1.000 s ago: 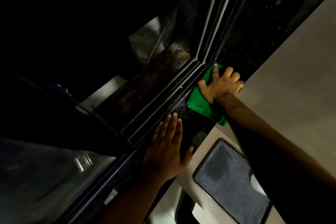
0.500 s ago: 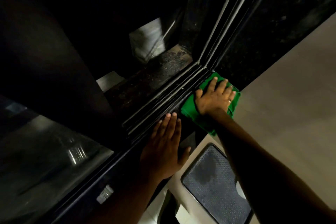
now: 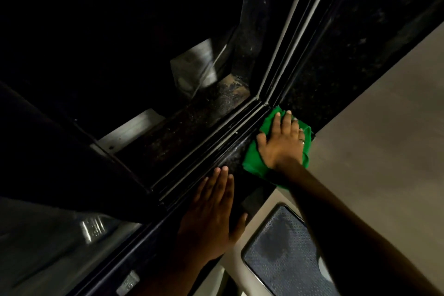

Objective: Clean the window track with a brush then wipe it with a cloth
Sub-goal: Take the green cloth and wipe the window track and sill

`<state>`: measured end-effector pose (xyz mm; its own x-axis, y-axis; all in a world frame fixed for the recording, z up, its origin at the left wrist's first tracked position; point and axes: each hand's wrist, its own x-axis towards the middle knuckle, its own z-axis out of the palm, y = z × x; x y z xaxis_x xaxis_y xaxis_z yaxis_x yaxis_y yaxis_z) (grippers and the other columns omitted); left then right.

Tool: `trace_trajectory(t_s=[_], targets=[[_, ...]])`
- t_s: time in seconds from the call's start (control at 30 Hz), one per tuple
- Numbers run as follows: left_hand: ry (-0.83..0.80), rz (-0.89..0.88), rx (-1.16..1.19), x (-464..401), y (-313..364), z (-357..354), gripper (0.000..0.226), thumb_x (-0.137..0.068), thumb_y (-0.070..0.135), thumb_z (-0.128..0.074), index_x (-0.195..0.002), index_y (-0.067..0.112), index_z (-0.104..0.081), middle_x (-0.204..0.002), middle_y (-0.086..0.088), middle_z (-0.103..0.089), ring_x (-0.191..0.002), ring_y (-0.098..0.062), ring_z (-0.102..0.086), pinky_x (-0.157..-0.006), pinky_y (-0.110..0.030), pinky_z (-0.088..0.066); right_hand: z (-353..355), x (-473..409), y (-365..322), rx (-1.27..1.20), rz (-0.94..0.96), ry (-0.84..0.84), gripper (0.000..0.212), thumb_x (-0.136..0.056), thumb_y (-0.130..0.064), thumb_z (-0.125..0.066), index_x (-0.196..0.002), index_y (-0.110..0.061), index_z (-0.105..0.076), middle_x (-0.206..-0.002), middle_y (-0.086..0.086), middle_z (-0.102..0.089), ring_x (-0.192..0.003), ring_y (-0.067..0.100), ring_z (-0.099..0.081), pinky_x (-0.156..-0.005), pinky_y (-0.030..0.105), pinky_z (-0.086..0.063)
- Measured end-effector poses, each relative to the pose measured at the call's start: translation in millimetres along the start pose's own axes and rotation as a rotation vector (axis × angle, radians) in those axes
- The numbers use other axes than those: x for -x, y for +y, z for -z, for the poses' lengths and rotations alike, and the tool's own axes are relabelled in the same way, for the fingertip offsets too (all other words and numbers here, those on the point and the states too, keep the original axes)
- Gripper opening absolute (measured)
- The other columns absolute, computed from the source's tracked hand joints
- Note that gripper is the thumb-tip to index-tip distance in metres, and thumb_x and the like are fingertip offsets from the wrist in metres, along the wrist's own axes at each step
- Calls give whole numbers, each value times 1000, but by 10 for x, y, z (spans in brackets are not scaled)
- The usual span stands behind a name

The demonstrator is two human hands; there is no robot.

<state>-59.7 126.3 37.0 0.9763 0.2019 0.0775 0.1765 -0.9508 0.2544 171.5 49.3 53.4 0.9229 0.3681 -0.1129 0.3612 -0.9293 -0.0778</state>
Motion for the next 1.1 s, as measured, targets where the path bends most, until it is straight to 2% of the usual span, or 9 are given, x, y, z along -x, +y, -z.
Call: trace_trajectory(t_s=[0.1,0.23,0.33,0.43,0.53,0.63,0.77,0.93,1.1], targets=[[-5,-1,48,8,8,65,71,-96,49,-29,-151,4,-24,-160,-15,-22,-149,-29,-17,-117,-47,-30,-87,258,-327,-44,-52,16,82,-85,-56,-16,-150,-8,-7,-160,19,1,-147,39,0,-117,53,-4],[83,37,333,122,-50,218,64,-95,34,-33,-152,6,-22,-157,-12,-31,-135,-26,-46,-99,-30,-49,-135,704,-134,-36,269,29,80,-86,-58,-22,-151,-12,-14,-161,16,-7,-147,37,-7,-117,52,-9],[86,-24,343,129,-78,281,62,-94,30,-33,-149,3,-28,-158,-13,-26,-145,-26,-31,-110,-39,-41,-89,629,171,5,443,-18,79,-84,-61,-25,-152,-22,-9,-162,9,-5,-148,33,-8,-117,48,-8],[31,-95,237,123,-105,289,64,-93,34,-30,-148,2,-29,-158,-13,-24,-146,-29,-24,-113,-48,-37,-3,374,86,11,142,-12,79,-87,-59,-21,-152,-19,-2,-161,12,4,-148,33,0,-119,49,-5],[27,13,403,123,-63,276,66,-93,45,-21,-151,16,-7,-163,-3,-4,-151,-18,-7,-120,-36,-24,-22,473,-392,-98,-112,-18,75,-91,-52,-16,-151,-10,1,-159,19,10,-147,39,8,-118,53,-1],[132,51,574,3,81,323,65,-92,41,-27,-150,17,-8,-162,-4,-7,-151,-15,-7,-121,-29,-17,-133,810,-681,-254,-19,-43,70,-95,-47,-15,-151,-8,0,-159,19,12,-147,36,12,-119,49,3],[221,-37,411,-269,295,364,66,-87,32,-37,-147,4,-32,-156,-16,-28,-148,-29,-21,-120,-40,-19,87,806,-123,-697,80,71,54,-99,-37,-34,-148,-16,-27,-161,12,-10,-148,27,-9,-119,35,-9],[12,-133,-18,-825,387,232,62,-87,40,-38,-136,6,-54,-145,-17,-48,-136,-34,-43,-109,-52,-38,182,134,719,-138,372,72,54,-100,-35,-32,-148,-12,-27,-160,14,-13,-149,29,-7,-121,40,-15],[-40,-169,-66,-809,227,-5,58,-94,45,-36,-144,17,-45,-154,-10,-38,-144,-29,-32,-116,-48,-21,75,-188,795,60,524,1,69,-93,-56,-13,-151,-18,-16,-161,10,-7,-149,25,-1,-119,37,0]])
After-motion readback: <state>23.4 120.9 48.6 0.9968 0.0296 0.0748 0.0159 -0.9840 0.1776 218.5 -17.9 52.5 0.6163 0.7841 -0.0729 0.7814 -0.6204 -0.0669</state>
